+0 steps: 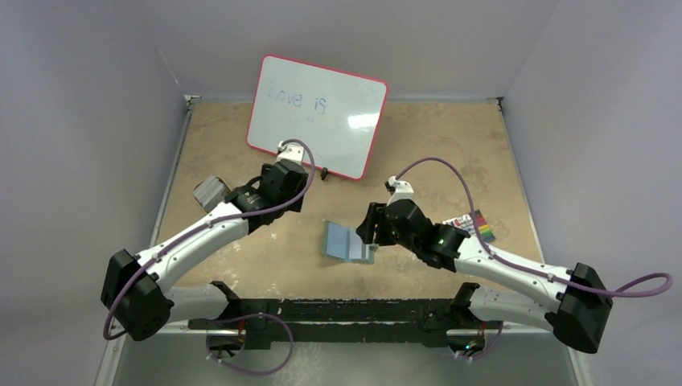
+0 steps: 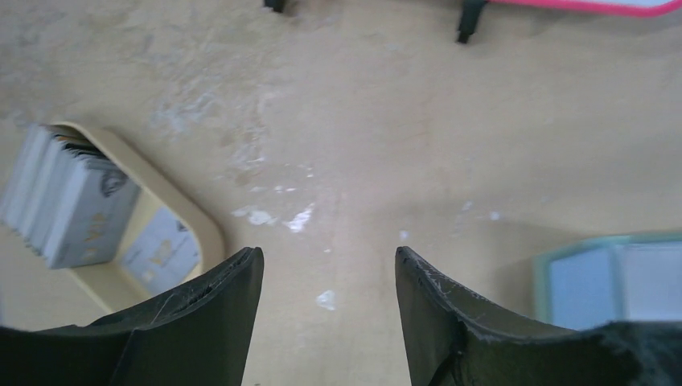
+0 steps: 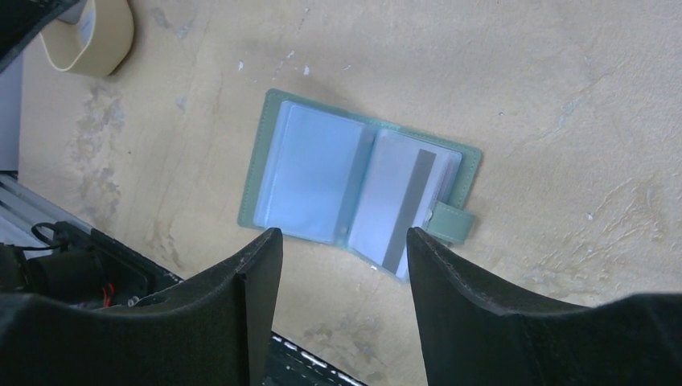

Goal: Put the credit cards into the card holder
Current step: Turn over the card slot in the card holder, then pick up the credit card from the storage box.

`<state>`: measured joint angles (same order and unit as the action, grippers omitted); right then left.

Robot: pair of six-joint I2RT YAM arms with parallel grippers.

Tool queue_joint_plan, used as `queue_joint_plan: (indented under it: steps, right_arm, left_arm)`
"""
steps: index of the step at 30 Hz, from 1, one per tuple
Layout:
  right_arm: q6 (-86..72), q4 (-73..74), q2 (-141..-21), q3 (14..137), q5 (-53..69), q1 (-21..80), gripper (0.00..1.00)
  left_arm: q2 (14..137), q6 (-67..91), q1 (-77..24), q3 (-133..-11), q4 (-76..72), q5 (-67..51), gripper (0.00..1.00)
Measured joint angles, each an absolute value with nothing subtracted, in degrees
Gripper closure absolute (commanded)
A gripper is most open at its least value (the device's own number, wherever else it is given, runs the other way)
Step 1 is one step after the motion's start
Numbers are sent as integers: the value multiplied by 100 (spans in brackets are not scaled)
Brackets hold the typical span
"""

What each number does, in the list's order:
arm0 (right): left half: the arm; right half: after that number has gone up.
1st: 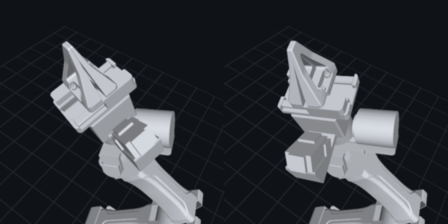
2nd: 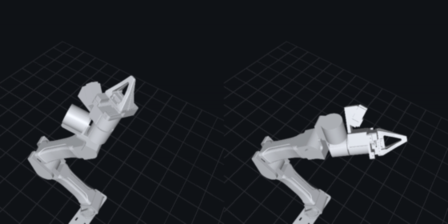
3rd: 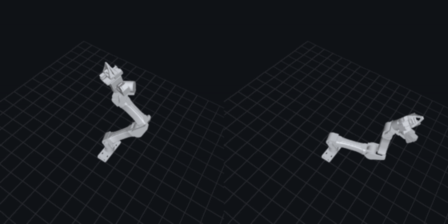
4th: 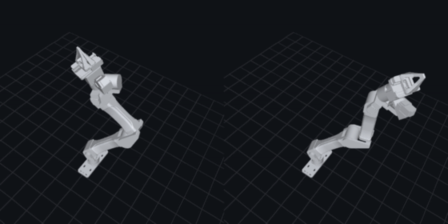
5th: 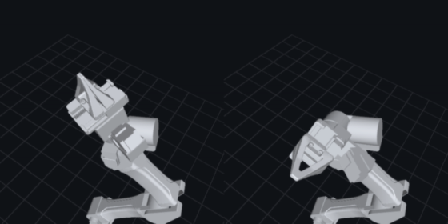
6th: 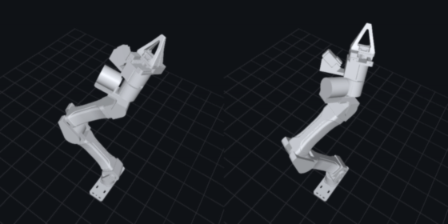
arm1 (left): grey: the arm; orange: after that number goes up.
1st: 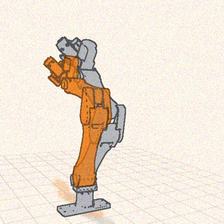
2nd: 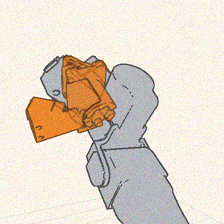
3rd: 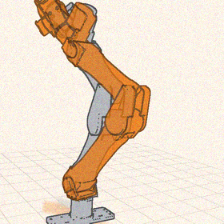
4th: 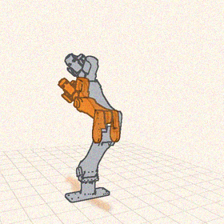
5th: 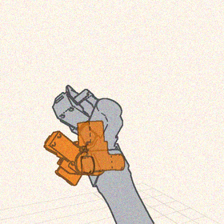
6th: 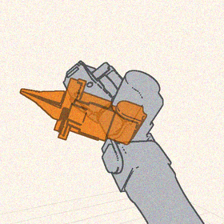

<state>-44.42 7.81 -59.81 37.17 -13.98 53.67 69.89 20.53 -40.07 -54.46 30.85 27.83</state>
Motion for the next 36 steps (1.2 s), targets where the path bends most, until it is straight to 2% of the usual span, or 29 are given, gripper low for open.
queue_joint_plan:
  steps: [5,11,16,20,25,29,36]
  right_arm:
    - [-4381,720,-5784,3717,-1393,5367,38]
    - [-4322,617,-5457,3706,-1278,5367,38]
    - [-4250,626,-5358,3701,-1194,5367,38]
    - [-4235,716,-5190,3695,-1197,5367,37]
    - [-4239,666,-5004,3607,-1199,5367,37]
    - [-4244,502,-5019,3433,-1109,5367,38]
    - [-4263,438,-4919,3249,-1072,5367,37]
  left_arm:
    - [7179,1374,-3601,-5443,3448,3083,41]
    - [7251,502,-2305,-5443,3479,3059,39]
    - [7312,-473,-1765,-5275,2945,3026,43]
    - [7725,-1035,-1326,-5168,2410,3081,38]
    - [8178,-1345,-1048,-5006,1966,3164,36]
    - [8617,-1594,-939,-5004,1577,3308,40]
    - [9056,-1957,-915,-4919,989,3852,40]
